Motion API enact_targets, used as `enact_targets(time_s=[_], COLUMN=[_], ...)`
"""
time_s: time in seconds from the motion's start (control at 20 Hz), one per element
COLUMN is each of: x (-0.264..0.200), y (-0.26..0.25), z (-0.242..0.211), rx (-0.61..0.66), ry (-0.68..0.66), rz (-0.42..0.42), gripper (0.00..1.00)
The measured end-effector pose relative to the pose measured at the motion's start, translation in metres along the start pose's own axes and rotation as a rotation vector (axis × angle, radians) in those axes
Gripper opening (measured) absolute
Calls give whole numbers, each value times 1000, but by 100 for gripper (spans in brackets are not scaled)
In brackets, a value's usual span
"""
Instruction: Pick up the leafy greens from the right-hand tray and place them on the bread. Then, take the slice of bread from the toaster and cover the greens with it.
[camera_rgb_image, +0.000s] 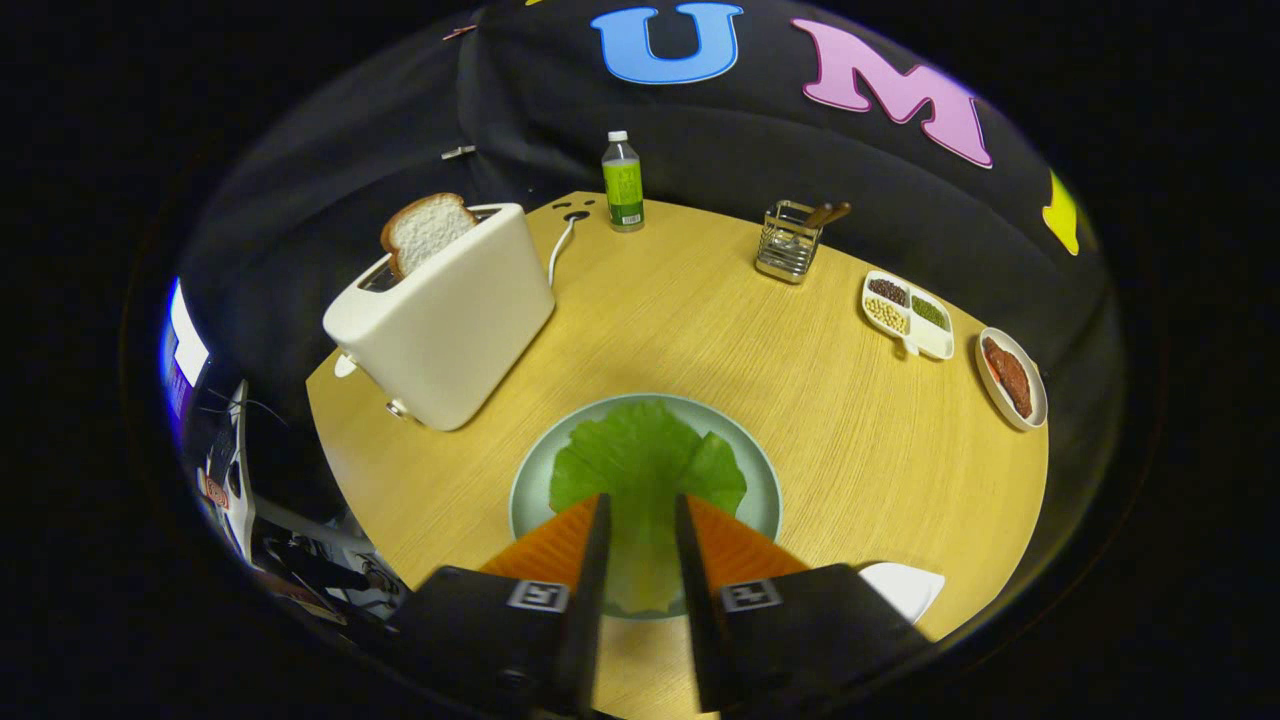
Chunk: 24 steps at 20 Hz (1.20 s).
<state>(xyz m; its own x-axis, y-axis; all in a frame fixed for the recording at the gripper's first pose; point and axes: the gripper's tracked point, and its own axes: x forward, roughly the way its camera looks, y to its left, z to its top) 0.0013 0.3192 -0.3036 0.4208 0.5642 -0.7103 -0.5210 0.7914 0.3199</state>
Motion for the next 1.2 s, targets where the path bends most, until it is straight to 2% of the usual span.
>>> enact_targets(time_s=[0.05, 0.25, 0.4, 0.5, 0.75, 0.9, 1.1, 1.2], x=[-2, -17, -36, -53, -98, -119, -129, -122], y=[-1, 4, 5, 7, 32, 67, 117, 138], z=[3, 23, 38, 52, 111, 153, 196, 208], rx=[9, 23, 1, -25, -138, -159, -172, -176], ry=[-5, -96, -166, -220, -377, -458, -520, -526], rz=[-7, 3, 4, 9, 36, 90, 158, 166], gripper=[60, 66, 86, 92, 95, 96, 97, 97])
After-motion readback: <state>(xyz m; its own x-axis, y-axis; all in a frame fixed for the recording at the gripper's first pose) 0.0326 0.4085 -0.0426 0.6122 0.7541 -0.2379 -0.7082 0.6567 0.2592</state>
